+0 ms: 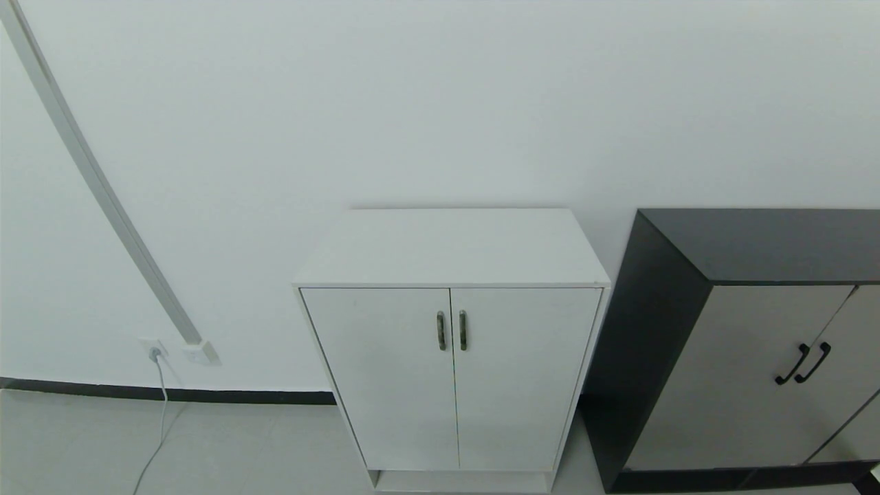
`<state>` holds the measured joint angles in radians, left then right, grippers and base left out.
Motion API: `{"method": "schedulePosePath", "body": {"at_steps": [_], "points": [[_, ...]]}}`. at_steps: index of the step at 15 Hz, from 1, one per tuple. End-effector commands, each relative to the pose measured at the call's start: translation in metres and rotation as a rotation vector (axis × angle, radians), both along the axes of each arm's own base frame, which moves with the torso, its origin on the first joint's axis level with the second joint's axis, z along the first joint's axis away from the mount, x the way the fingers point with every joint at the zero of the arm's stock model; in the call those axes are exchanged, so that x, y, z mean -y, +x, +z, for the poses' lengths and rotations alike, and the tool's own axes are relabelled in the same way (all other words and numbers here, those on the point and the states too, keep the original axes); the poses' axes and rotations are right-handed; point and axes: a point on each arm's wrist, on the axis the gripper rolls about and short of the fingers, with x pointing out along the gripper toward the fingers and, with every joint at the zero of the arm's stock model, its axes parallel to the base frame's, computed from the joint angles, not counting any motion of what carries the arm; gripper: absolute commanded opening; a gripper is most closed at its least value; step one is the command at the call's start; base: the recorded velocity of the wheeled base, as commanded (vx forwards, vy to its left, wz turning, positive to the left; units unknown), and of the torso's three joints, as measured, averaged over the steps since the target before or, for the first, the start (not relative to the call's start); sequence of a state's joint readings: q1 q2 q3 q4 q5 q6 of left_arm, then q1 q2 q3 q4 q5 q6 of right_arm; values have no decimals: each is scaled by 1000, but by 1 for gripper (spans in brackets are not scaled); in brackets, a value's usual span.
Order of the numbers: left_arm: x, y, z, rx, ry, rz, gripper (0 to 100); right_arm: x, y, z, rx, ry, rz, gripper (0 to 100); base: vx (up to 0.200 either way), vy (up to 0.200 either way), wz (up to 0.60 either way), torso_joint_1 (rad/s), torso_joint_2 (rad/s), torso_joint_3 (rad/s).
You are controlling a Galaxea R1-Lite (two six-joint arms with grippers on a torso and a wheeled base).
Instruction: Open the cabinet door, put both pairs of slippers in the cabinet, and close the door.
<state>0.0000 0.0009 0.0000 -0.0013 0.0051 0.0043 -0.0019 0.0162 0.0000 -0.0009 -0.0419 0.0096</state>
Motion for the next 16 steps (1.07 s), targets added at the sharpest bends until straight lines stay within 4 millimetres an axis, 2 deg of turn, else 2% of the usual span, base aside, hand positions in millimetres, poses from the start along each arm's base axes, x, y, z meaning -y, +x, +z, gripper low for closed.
{"method": "schedulePosePath", "body": {"at_steps": [1,2,16], "points": [[0,0,0,0,0,1,0,1,-1,0,17,10,-16,0,0,0,0,0,0,0],[0,0,0,0,-1,3,0,1,-1,0,26,74,-36,0,0,0,0,0,0,0],[0,0,0,0,-1,3,0,0,-1,0,22,42,-10,0,0,0,0,0,0,0]]}}
